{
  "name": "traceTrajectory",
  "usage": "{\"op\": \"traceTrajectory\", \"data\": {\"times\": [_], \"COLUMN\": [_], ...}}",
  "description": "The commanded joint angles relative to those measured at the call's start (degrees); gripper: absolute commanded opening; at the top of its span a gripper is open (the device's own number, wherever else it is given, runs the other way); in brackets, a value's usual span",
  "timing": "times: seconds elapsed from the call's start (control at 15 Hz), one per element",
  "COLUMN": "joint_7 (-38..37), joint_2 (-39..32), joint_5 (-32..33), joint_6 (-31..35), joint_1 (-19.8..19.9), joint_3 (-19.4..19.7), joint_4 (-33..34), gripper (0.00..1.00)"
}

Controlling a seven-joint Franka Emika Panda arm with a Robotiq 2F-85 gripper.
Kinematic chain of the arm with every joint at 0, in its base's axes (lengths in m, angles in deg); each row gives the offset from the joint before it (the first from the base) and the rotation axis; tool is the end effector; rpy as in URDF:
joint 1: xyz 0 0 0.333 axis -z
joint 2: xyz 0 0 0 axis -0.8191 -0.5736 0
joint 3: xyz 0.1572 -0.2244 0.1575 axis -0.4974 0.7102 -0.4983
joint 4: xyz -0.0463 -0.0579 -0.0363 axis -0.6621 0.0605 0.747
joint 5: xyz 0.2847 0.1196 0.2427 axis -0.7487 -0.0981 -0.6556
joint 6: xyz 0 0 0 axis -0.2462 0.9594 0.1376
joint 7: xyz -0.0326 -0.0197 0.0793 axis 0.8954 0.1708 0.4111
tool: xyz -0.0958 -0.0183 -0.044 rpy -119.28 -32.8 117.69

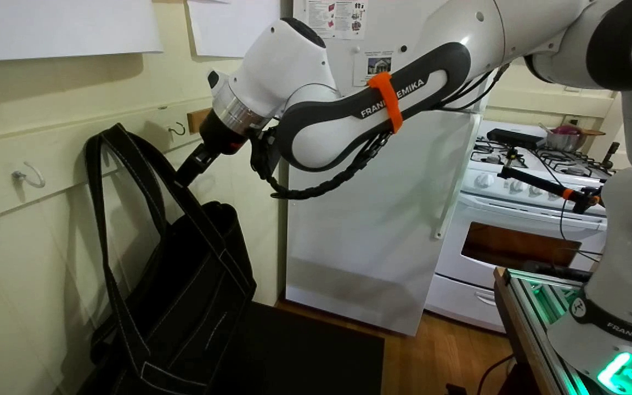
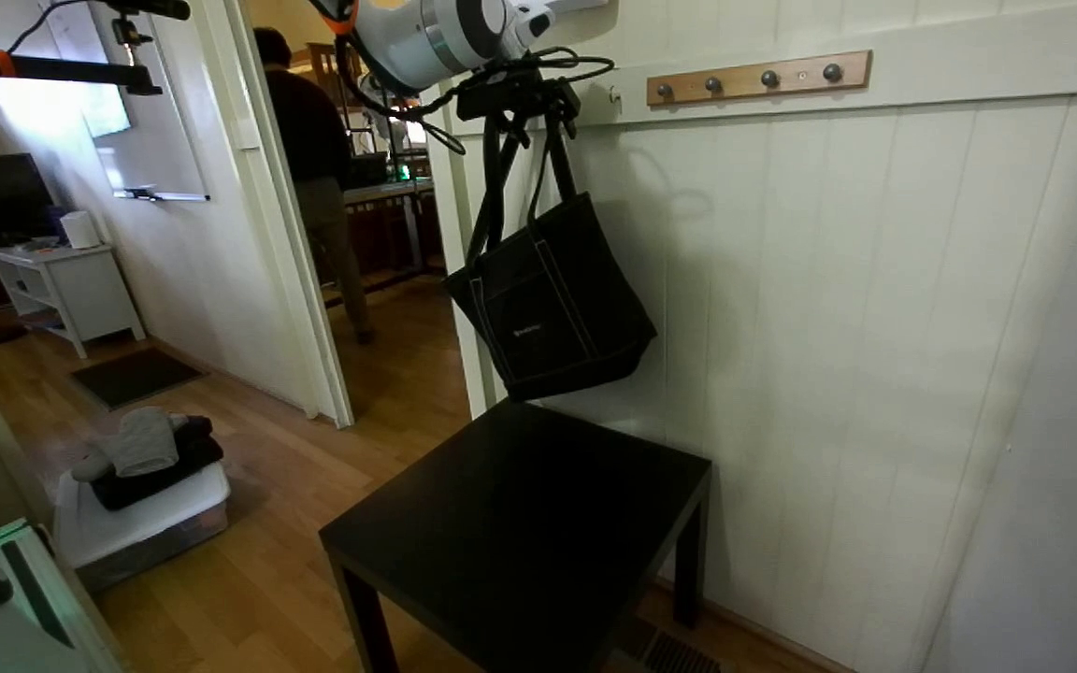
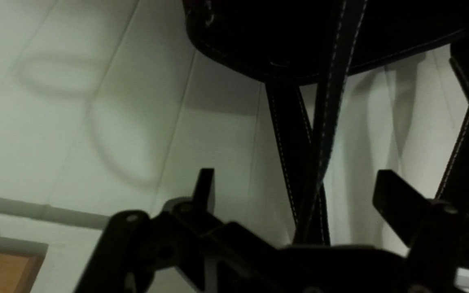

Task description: Place the black bag on the table.

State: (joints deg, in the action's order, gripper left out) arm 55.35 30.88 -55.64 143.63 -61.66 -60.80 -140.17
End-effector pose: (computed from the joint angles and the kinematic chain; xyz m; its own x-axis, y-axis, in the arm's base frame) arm 0.7311 0.1117 0.4368 0.7111 0.2255 0.6660 0.1730 -0.9742 0.1451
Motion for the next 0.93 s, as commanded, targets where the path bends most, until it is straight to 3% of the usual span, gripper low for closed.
{"op": "traceTrajectory", "data": {"times": [0.0, 0.67, 0.73, 0.87], "joint_7": [2.7, 2.5, 2.5, 2.4], "joint_2": [-3.8, -10.1, -10.6, -11.5], "joint_5": [-4.4, -5.0, -5.0, -4.7], "joint_6": [0.4, -0.5, -0.4, 0.2], "joint_1": [-0.3, -2.3, -2.4, -2.7], "joint_3": [-1.0, 0.2, 0.3, 0.8], "joint_4": [4.8, 12.4, 13.0, 13.9], "gripper": [1.00, 1.00, 0.76, 0.68]}}
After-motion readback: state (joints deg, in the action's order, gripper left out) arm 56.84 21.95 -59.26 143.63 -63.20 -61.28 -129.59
